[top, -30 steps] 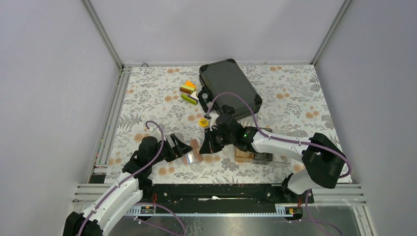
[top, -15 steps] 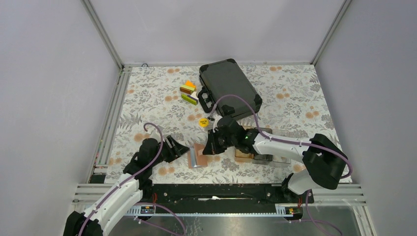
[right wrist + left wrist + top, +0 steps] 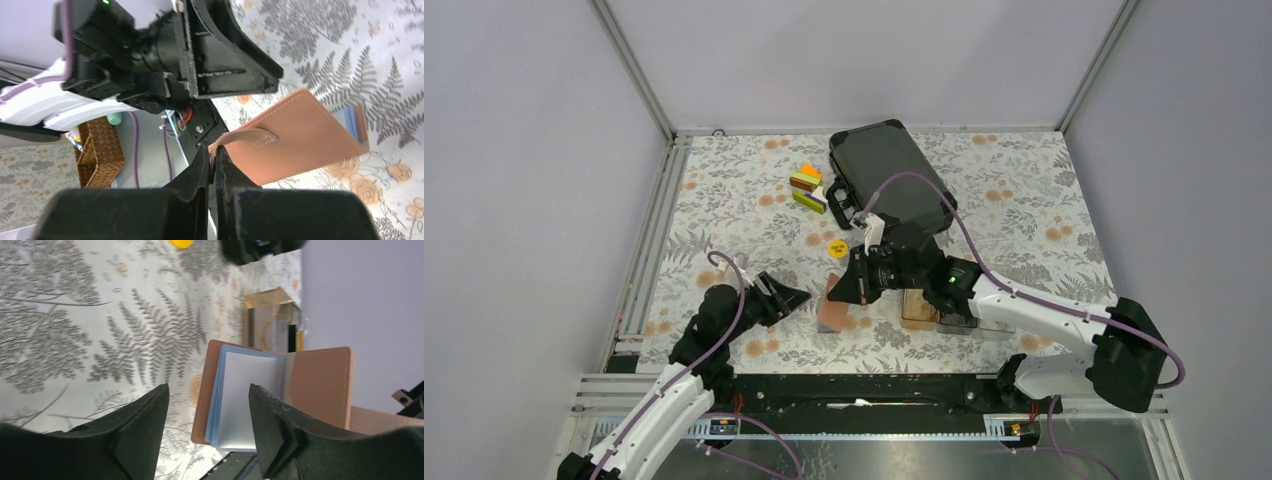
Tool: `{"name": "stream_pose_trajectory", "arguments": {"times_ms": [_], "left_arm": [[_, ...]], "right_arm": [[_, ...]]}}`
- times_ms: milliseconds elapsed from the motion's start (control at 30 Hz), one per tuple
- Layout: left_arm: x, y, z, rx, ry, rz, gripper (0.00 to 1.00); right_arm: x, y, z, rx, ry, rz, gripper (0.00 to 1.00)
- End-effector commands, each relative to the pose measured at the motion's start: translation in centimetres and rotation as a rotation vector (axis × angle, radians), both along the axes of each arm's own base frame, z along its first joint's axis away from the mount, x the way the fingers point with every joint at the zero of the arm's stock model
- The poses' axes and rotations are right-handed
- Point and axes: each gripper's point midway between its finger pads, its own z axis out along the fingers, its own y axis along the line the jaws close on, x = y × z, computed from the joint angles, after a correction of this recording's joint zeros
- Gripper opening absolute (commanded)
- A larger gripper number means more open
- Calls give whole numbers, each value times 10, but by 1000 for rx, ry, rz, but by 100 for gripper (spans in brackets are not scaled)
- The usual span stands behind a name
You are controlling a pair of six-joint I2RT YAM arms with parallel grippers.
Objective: Put the credit cards into the card holder
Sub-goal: Open the card holder at the center of the board.
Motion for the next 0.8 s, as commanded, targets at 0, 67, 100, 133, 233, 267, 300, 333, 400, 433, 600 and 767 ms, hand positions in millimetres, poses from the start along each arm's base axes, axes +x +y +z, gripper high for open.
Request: {"name": "stream_pose_trajectory", "arguments": {"times_ms": [0,67,100,133,233,267,300,333,400,433,600,767], "left_arm": [[-1,-18,55,-165,-129,-72,64],[-6,-24,66,-215,-146,-112,67],[-11,-28,72,-242,-152,-144,68],[-13,-31,77,-264,-155,-163,69],[-22,-37,96,-335,-165,-215,73],[-24,-38,100,-351,-161,-221,74],[-25,-38,103,-363,-160,-224,75],[-27,-38,106,-372,-158,-226,75],[-28,-37,110,-376,-154,-221,76],[-29,-36,110,-368,-147,-218,78],[-29,-33,109,-341,-142,-202,86],[-34,-35,113,-391,-110,-217,89]], "right_arm": [[-3,11,72,179,-158,66,0],[-5,12,86,231,-181,83,0],[-8,13,94,264,-190,95,0],[-11,15,102,300,-201,111,0],[-18,17,123,391,-221,150,0],[-20,18,129,413,-230,160,0],[-20,18,134,431,-241,167,0],[-21,19,138,442,-249,172,0],[-21,19,145,457,-267,176,0],[-20,19,150,463,-276,177,0],[-20,18,160,467,-304,178,0],[-23,16,170,491,-327,186,0]]}}
